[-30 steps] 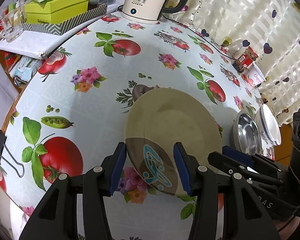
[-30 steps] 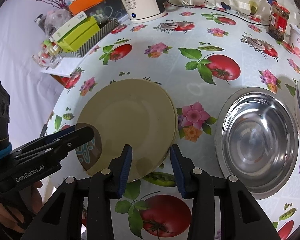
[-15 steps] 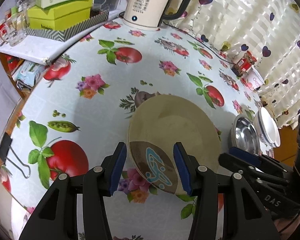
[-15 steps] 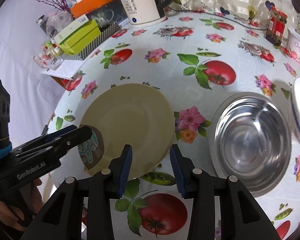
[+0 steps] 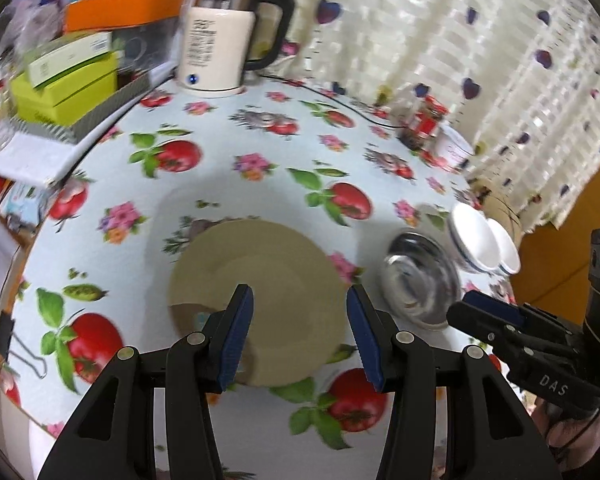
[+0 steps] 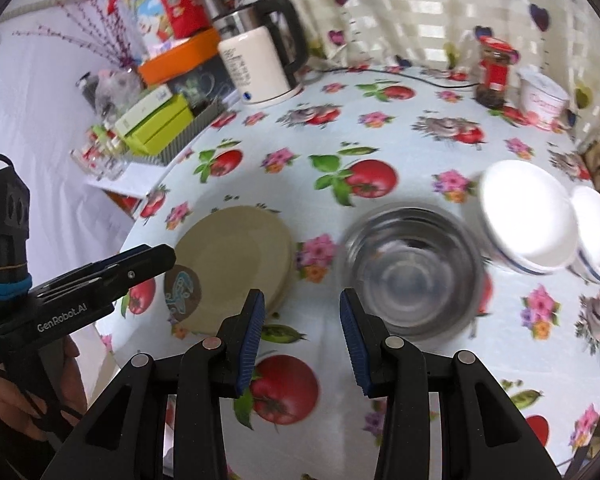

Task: Organize plates and bowls
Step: 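Move the left gripper from the plates to the steel bowl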

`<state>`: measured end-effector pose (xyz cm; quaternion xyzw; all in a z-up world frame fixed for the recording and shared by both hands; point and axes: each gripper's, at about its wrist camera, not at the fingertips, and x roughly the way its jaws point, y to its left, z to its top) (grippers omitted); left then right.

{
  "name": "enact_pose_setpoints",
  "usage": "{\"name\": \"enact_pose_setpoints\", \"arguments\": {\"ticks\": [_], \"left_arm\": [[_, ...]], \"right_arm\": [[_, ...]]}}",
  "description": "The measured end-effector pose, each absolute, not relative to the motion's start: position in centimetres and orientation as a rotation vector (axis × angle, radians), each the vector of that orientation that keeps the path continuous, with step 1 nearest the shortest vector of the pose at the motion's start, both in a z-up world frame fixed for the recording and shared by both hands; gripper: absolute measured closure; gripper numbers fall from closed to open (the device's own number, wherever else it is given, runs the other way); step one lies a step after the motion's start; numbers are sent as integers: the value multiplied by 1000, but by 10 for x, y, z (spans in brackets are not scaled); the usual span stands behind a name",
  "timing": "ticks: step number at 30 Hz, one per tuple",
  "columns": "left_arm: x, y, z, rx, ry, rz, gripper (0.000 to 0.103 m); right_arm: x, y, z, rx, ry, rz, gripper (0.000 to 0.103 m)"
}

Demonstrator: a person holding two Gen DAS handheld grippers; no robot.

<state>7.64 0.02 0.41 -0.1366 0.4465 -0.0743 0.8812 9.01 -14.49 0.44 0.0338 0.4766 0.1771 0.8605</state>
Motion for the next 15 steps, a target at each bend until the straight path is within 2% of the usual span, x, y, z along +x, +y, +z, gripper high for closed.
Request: {"name": "enact_pose_setpoints", "arguments": {"ticks": [5,8,15], "left_arm": [[82,-26,6,-250,929,-216,54],[86,-39,6,-238,936,-247,54],[102,-62,-1,-217,959,-294,54]], "right_arm": [[86,-177,6,101,977,309,65],[86,-194,3,130,979,276,70],[91,-218,-3,159,982,227,71]]}}
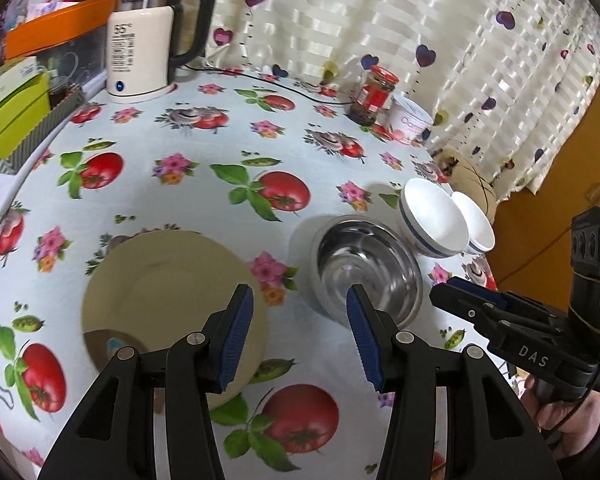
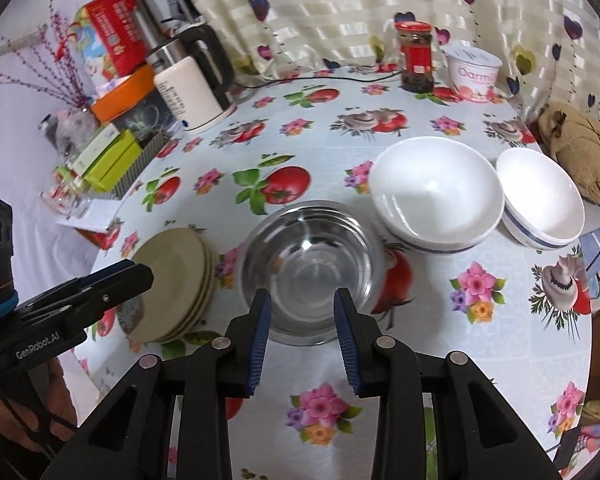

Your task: Organize plates and bowls

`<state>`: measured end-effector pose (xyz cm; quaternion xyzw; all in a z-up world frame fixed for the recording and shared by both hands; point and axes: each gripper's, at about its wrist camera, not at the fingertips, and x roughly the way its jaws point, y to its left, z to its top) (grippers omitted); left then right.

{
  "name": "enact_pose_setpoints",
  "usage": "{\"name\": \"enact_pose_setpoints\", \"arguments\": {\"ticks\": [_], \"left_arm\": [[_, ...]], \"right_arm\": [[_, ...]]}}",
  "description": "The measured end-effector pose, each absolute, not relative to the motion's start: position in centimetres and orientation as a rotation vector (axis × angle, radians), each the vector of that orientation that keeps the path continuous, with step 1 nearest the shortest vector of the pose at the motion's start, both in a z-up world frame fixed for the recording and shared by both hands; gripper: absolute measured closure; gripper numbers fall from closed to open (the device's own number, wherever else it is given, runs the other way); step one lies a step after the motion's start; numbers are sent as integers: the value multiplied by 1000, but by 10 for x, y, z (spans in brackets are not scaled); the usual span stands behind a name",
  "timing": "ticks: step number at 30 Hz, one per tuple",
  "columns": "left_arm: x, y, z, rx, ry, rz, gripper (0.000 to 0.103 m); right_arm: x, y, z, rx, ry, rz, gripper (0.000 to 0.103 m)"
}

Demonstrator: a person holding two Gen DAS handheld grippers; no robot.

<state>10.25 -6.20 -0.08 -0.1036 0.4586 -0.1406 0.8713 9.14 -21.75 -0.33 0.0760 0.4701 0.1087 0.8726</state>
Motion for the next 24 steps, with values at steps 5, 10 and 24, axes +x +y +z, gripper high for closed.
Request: {"name": "enact_pose_setpoints", "arguments": {"ticks": [5,10,24], "left_arm": [[117,-74,-9,-200,980,-312,54],[133,-85,-19,-188,1006,-322,54],[160,-105,-47,-170,1069,-325,54]], "right_arm": [[100,-230,-14,172,1003,198,72],[109,-237,-24,179,1020,175,72],[129,-253,-53,218,1077,161,82]]}}
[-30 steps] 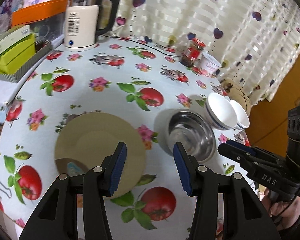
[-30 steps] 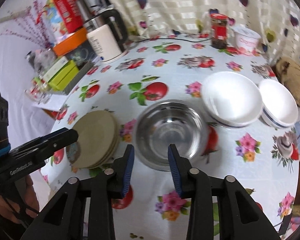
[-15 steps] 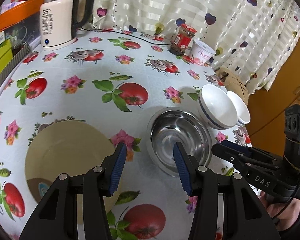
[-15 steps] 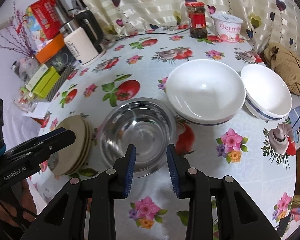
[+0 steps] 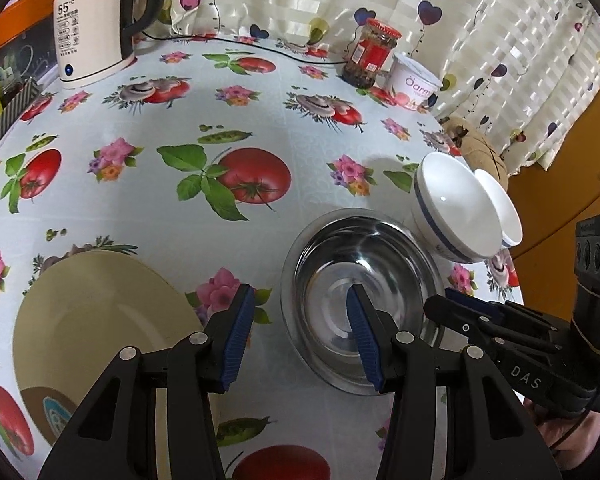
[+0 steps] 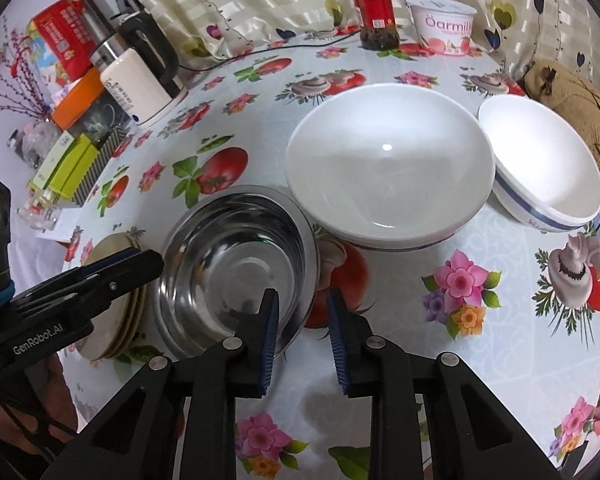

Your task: Organize plates and bowls

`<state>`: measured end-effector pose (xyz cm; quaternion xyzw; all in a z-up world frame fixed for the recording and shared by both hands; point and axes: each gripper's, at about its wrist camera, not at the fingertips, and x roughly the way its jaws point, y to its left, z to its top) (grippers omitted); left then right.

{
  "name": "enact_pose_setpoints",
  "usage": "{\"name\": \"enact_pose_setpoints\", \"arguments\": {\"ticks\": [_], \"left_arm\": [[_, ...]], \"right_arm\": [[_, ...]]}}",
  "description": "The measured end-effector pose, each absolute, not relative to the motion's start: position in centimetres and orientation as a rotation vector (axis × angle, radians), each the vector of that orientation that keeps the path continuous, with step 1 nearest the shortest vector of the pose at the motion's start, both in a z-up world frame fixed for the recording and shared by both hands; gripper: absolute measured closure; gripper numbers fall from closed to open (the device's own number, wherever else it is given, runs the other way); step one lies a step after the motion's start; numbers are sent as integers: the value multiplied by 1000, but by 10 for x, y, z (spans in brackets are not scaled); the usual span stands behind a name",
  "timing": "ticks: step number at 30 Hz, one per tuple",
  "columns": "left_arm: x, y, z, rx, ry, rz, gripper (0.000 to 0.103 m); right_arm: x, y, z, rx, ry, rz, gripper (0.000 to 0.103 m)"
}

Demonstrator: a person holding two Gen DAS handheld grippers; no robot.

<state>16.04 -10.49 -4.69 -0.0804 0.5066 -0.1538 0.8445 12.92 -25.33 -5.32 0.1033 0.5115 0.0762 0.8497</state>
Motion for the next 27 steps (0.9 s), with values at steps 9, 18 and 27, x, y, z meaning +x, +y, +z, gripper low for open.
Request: {"name": "enact_pose_setpoints", "arguments": {"ticks": [9,18,27], "left_arm": [[160,-114,-55,-149,1092,-351,65],[146,-121,-54,-138,1103,-378,65],[121,-138,-57,-109,1119,-420,65]], "right_arm": [[133,-251,-60,227,1087,184,86],[121,-255,-59,233,1095,171,87],[92,-266,-54,233,1094,136,87]]}}
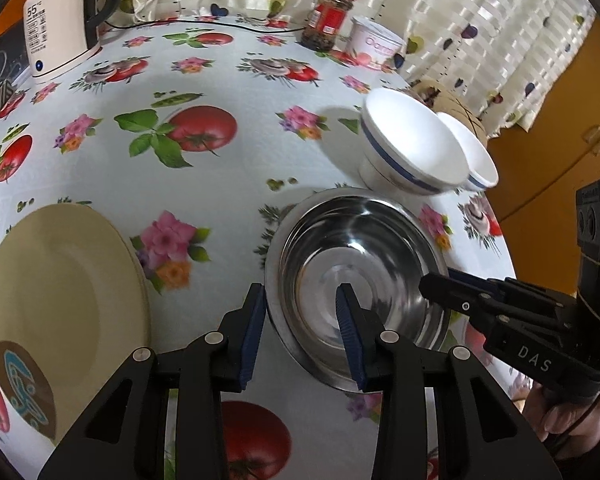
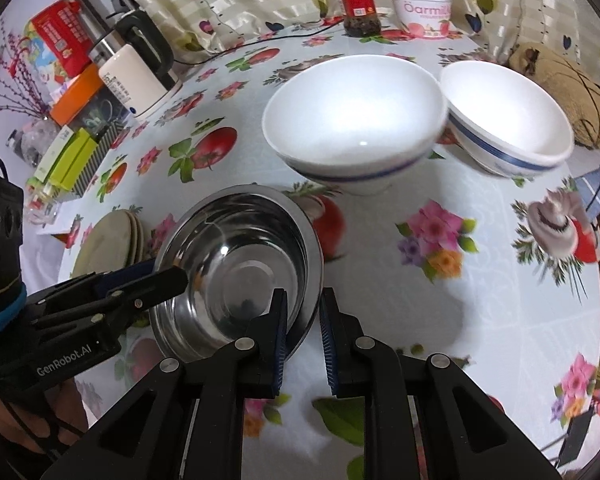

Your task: Organize plates and bowls

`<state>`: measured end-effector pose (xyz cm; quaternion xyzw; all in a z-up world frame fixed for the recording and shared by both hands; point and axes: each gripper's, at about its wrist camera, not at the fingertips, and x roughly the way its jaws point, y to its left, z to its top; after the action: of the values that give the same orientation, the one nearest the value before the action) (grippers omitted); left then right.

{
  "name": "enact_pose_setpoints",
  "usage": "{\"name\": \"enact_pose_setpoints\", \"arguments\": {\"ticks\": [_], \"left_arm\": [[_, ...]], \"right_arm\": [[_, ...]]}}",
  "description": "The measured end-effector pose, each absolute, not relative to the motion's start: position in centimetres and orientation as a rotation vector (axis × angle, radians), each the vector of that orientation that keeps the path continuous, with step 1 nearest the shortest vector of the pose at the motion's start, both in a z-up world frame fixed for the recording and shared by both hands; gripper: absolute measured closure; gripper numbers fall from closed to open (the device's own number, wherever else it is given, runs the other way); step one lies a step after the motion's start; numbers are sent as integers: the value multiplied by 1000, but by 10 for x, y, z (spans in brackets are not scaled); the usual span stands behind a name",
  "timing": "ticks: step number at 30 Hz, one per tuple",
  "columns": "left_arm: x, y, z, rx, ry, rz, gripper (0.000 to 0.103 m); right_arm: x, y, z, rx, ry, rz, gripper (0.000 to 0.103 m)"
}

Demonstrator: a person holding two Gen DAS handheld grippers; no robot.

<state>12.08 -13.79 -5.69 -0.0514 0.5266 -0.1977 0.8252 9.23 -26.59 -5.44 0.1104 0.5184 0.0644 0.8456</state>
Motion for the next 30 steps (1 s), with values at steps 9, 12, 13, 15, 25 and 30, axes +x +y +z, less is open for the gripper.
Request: {"name": "enact_pose_setpoints", "arguments": {"ticks": [9,12,13,15,25,30], "left_arm": [[111,-140,-53,-110,1101,-440,65],[111,-137,-49,-111,1089,-432,65],[111,-135,-48,-113,1086,-427,65],[111,-133,-46,-116,1081,-420,65],[112,-134,-21,-103,1024,-420,65],[114,-137,-7,-93,995,-417,65]], "right_arm": [[78,-277,-53,245,1092,116,86],[76,-279,-52,245,1086,106,77],[75,-281,-51,247,1081,103,73],[74,-283,-48,248,1071,100,70],[66,-291,-23,247,993,95,70],[65,-295,-11,250,966,87,67]]}}
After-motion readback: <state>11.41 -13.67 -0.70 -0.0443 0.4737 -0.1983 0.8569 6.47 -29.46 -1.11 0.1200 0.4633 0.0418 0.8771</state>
